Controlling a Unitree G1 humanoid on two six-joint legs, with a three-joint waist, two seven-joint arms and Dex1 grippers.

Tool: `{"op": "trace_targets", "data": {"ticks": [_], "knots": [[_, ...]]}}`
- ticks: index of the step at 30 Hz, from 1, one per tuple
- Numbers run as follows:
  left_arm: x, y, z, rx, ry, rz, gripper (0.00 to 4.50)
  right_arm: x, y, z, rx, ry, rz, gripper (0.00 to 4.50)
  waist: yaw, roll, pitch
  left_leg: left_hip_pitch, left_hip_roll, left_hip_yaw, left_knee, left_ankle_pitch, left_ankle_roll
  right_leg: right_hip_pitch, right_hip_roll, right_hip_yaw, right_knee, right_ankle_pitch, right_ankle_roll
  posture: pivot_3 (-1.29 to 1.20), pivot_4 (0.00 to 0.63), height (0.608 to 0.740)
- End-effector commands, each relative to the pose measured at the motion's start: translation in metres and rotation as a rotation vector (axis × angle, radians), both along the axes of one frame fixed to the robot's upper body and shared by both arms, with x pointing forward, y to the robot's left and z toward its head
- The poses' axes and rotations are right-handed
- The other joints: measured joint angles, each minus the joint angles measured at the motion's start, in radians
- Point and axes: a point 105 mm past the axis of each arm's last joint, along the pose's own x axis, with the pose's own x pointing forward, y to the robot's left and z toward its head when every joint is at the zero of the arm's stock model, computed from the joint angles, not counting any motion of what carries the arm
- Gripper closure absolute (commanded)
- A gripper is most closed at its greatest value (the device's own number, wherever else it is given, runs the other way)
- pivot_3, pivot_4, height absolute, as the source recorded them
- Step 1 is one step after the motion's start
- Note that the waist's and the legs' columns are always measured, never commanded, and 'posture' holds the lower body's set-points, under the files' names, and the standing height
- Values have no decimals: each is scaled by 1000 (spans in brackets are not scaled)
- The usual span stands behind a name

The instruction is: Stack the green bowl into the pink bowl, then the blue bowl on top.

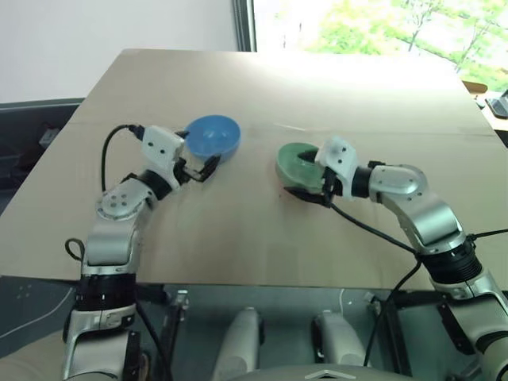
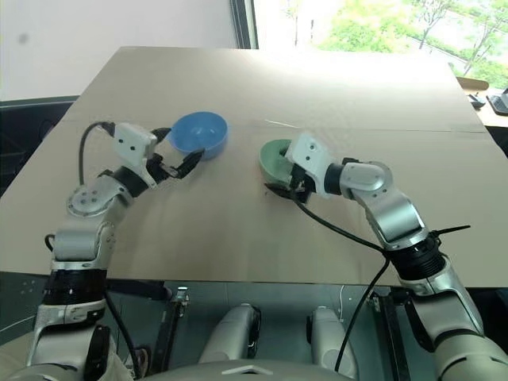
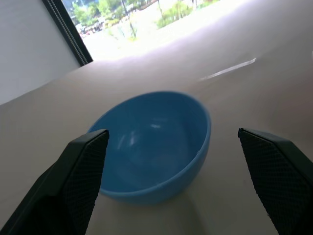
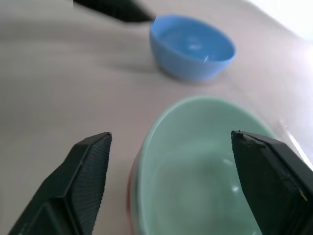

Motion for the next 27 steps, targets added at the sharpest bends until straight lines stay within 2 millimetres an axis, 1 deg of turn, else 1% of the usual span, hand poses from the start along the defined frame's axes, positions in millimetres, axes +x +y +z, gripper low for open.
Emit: {"op": "trace_targets", "data": {"ticks": [1, 2, 3, 6, 9, 13, 14, 15, 17, 18, 20, 21, 22, 24, 25, 27], "knots": [[4, -9, 11, 225, 23, -9, 0, -22, -11, 39, 112, -110, 28, 598, 5, -1, 0, 0, 0, 0, 0, 0, 0, 0, 0, 0, 0, 0, 0, 0, 150, 740], [7, -13, 11, 339, 34, -32, 0, -26, -15, 41, 122, -119, 21, 598, 5, -1, 0, -1, 0, -1, 0, 0, 0, 0, 0, -2, 0, 0, 0, 0, 150, 740], [10, -18, 10, 396, 49, -51, 0, -29, -19, 41, 124, -127, 13, 598, 6, -1, 0, -1, 0, -3, 0, 0, 0, 1, 0, -3, -1, 0, 0, 0, 150, 740], [18, -31, 9, 462, 79, -85, 0, -37, -27, 41, 126, -128, -6, 598, 7, -1, 0, -1, -1, -5, 0, 0, 0, 3, 0, -5, -2, 0, 0, 0, 150, 740], [28, -39, 2, 563, 136, -103, 0, -44, -34, 45, 135, -129, -26, 598, -1, 0, 0, -1, -1, -3, 0, 0, 0, 2, 0, -4, -2, 0, 0, 0, 150, 740], [36, -42, -12, 681, 248, -135, 0, -51, -43, 50, 138, -139, -53, 598, -9, 0, 1, -1, 0, -3, -1, 0, 0, 1, 1, -3, -1, 0, 0, 0, 150, 740], [37, -42, -13, 695, 273, -140, 522, -52, -45, 51, 140, -143, -60, 487, -10, 0, 1, -1, 0, -3, -1, 0, 0, 1, 1, -3, -1, 0, 0, 0, 150, 740], [40, -41, -14, 704, 289, -142, 775, -53, -46, 52, 144, -145, -67, 487, -13, 0, 1, -1, 0, -3, -1, 0, 0, 1, 1, -3, -1, 0, 0, 0, 150, 740], [45, -40, -15, 729, 312, -147, 1555, -53, -48, 53, 148, -153, -85, 487, -15, 0, 1, -1, 0, -3, 0, 0, 0, 1, 1, -3, -1, 0, 0, 0, 150, 740], [47, -41, -15, 731, 317, -151, 2024, -54, -50, 53, 142, -160, -95, 487, -16, 0, 1, -1, 0, -3, 0, 0, 0, 1, 1, -3, -1, 0, 0, 0, 150, 740], [51, -43, -16, 741, 322, -157, 2627, -54, -52, 52, 138, -164, -111, 487, -17, 0, 1, -1, 0, -3, 0, 0, 0, 1, 1, -3, -1, 0, 0, 0, 150, 740], [52, -44, -17, 746, 321, -159, 2798, -55, -53, 52, 142, -161, -118, 487, -16, 0, 1, -1, 0, -3, 0, 0, 0, 1, 1, -3, -1, 0, 0, 0, 150, 740], [53, -46, -17, 745, 321, -162, 3294, -55, -54, 51, 146, -158, -124, 487, -16, -1, 1, -1, 0, -3, 0, 0, 0, 1, 1, -3, -1, 0, 0, 0, 150, 740], [54, -48, -17, 739, 320, -168, 4035, -56, -56, 50, 144, -159, -136, 487, -16, -1, 1, -1, 0, -3, 0, 0, 0, 1, 1, -3, -1, 0, 0, 0, 150, 740], [54, -51, -15, 723, 316, -180, 4230, -57, -58, 51, 146, -160, -146, 487, -16, -1, 1, -2, 0, -3, 0, 0, 0, 1, 1, -3, -1, 0, 0, 0, 150, 740], [52, -58, -10, 697, 310, -218, 4230, -57, -61, 51, 150, -159, -160, 487, -16, -1, 1, -2, 0, -3, 0, 0, 0, 1, 1, -3, -1, 0, 0, 0, 150, 740]]}}
